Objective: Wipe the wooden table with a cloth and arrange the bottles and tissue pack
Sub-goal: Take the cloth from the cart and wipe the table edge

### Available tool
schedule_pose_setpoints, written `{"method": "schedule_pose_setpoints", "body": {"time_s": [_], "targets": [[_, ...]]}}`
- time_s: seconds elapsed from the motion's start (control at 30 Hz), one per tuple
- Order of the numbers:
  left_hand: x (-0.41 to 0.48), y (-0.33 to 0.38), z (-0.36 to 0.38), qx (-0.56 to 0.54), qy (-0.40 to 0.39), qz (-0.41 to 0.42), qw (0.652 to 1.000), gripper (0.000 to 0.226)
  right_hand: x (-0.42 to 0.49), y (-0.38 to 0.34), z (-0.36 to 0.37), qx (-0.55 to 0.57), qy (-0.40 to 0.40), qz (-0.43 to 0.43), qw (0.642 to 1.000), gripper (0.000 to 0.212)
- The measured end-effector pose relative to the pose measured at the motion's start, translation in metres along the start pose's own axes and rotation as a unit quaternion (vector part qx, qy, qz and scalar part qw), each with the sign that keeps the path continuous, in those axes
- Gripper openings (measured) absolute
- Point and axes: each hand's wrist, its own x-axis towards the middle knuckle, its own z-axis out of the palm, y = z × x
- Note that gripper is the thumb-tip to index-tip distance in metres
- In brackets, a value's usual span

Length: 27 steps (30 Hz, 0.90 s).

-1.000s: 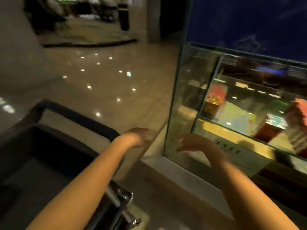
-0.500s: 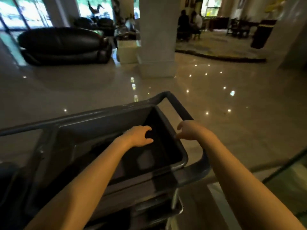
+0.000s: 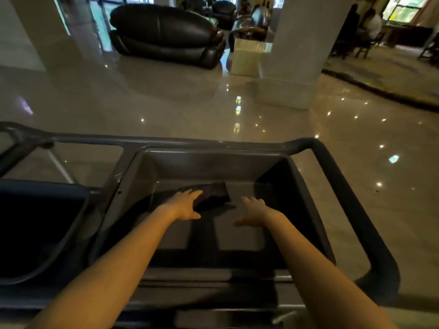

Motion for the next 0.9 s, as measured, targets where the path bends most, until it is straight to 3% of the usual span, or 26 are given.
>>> {"method": "schedule_pose_setpoints", "body": {"time_s": [0.33, 0.53, 0.67, 0.8, 0.9], "targets": [[0.069, -0.034, 0.018, 0.007, -0.012, -0.025, 1.000, 0.083, 0.080, -0.038, 0.024, 0.006, 0.007, 0.002, 1.000, 0.079], [0.107, -0.034, 0.038, -0.001, -0.005, -0.016, 1.000, 0.079, 0.114, -0.056, 0.035, -0.122, 0.047, -0.061, 0.990, 0.075], [0.115, -0.038, 0.059, -0.014, 0.035, -0.009, 0.999, 0.077, 0.131, -0.058, 0.042, -0.087, 0.044, -0.049, 0.994, 0.076], [0.119, -0.038, 0.063, -0.006, 0.087, 0.000, 0.996, 0.060, 0.141, -0.053, 0.048, -0.068, 0.097, -0.053, 0.992, 0.064], [0.123, -0.035, 0.060, 0.031, 0.084, -0.005, 0.996, 0.053, 0.145, -0.053, 0.049, -0.064, 0.113, -0.051, 0.990, 0.059]]}}
